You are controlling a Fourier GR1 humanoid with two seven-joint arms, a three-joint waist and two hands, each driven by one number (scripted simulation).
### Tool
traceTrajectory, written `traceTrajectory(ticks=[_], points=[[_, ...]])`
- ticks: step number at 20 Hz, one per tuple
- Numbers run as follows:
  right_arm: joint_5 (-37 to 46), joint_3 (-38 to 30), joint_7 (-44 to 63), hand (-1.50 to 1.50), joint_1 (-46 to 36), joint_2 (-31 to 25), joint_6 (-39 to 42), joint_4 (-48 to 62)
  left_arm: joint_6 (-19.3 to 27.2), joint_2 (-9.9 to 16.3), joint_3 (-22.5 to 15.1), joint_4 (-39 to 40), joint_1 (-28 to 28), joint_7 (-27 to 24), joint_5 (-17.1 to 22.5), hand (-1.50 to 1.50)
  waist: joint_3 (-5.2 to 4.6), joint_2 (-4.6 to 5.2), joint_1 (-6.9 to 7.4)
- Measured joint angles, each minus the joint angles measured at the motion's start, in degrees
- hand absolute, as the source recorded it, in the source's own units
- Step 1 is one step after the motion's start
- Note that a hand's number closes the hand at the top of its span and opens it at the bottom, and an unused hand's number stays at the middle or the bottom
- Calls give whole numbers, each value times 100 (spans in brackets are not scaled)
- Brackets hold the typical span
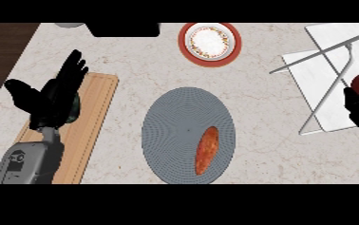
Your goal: Pick the bell pepper from the placemat and place it in the tiered shelf
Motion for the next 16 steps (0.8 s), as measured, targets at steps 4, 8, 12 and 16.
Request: traceTrajectory(ticks=[4, 8, 12, 16], points=[[-620, -862, -617, 150, 371, -251, -87, 315, -120, 63, 90, -33, -31, 59, 56, 0, 1, 3, 14], [-1077, -1437, -1253, 150, 767, -427, -139, 587, -90, -11, 104, -40, -38, 98, -7, 0, 1, 4, 24], [-1350, -1797, -1811, 150, 981, -551, -265, 1003, -117, -53, 149, -14, -80, 117, -30, 0, 2, 6, 32], [-1515, -1996, -2137, 150, 1094, -671, -329, 1285, -179, -51, 193, -58, -64, 171, -71, 0, 0, 6, 40]])
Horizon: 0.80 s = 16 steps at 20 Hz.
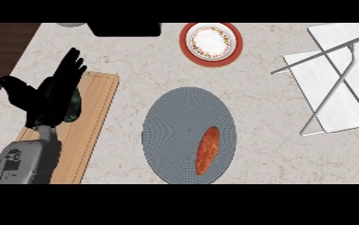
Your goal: Pick the bell pepper from the placemat and place it in the tiered shelf
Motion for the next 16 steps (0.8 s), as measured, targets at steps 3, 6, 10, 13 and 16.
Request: traceTrajectory(ticks=[3, 6, 10, 13, 16], points=[[-160, -172, -79, 150, 29, -143, 32, 94, -2, -45, 2, -45, -8, 25, -55, 0, -1, -1, 1], [42, -379, 30, -150, -64, -197, -244, 514, -35, -41, 16, -44, -34, 10, -52, 0, -2, 4, 16], [126, -620, -562, -150, -122, -268, -797, 1197, -77, -23, 78, -46, -91, 81, -9, 0, 1, 7, 23], [19, -782, -1001, -150, -128, -294, -1119, 1444, -87, -68, 58, -190, 31, 144, -2, 0, 1, 3, 23], [-164, -958, -1410, -150, -273, -400, -1416, 1809, -169, -29, 115, -199, 107, 91, 23, 0, 0, 4, 26]])
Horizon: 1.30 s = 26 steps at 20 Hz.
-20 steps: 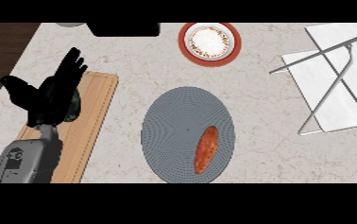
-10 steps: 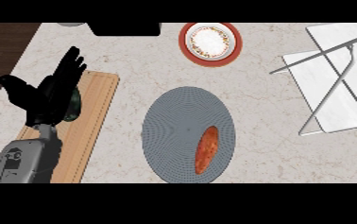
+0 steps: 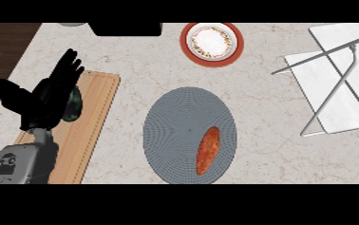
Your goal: Pick the bell pepper from the placemat and place it in the tiered shelf
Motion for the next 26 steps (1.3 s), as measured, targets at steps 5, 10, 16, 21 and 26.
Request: traceTrajectory(ticks=[5, 10, 16, 21, 26], points=[[-588, -288, -134, -150, -79, -397, 197, 267, 91, -137, -85, -59, 70, -30, -135, 0, -1, -6, -21], [-1754, -912, 158, -150, 225, -838, 1282, 408, 113, -70, 19, -53, -13, 79, -118, 0, -3, -22, -96], [-2962, -2129, -99, -150, 1022, -1293, 2395, 743, 54, -69, 65, 86, -12, -18, -114, 0, -3, -25, -141], [-3982, -3124, -346, -150, 1608, -1694, 3443, 1153, 70, -63, 96, 2, 27, 8, -123, 0, -3, -33, -156], [-4400, -3788, -1034, -150, 2277, -1849, 4362, 1446, 4, -54, 123, 58, 8, -39, -102, 0, -1, -24, -141]])
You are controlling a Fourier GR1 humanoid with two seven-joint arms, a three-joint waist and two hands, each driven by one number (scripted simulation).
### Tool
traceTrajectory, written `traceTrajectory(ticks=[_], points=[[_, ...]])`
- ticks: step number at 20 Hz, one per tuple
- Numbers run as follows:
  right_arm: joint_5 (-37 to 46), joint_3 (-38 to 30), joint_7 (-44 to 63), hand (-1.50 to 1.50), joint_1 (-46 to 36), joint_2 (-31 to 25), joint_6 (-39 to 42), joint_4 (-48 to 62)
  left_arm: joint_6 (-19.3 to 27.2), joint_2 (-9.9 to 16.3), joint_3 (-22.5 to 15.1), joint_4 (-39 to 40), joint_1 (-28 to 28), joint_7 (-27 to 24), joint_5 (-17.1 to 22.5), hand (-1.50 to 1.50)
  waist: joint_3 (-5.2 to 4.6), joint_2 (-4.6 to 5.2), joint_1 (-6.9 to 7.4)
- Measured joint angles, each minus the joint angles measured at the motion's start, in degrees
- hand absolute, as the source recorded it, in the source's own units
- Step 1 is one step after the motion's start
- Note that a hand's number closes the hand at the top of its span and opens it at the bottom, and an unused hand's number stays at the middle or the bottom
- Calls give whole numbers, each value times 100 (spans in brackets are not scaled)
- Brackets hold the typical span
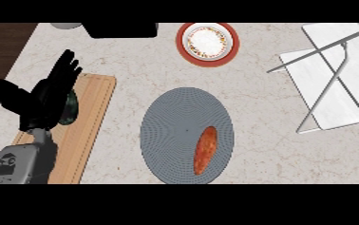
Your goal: Pick the bell pepper from the placemat and place it in the tiered shelf
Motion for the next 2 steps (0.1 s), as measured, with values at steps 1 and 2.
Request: traceTrajectory(ticks=[1, 2], points=[[41, -49, -199, -150, 96, 50, 105, 1, 19, -43, -28, 21, -3, -17, -22, 0, -2, 2, 11], [0, -139, -276, -150, 209, 40, 244, -30, 33, -74, -61, -34, 33, -9, -41, 0, 0, 3, 20]])
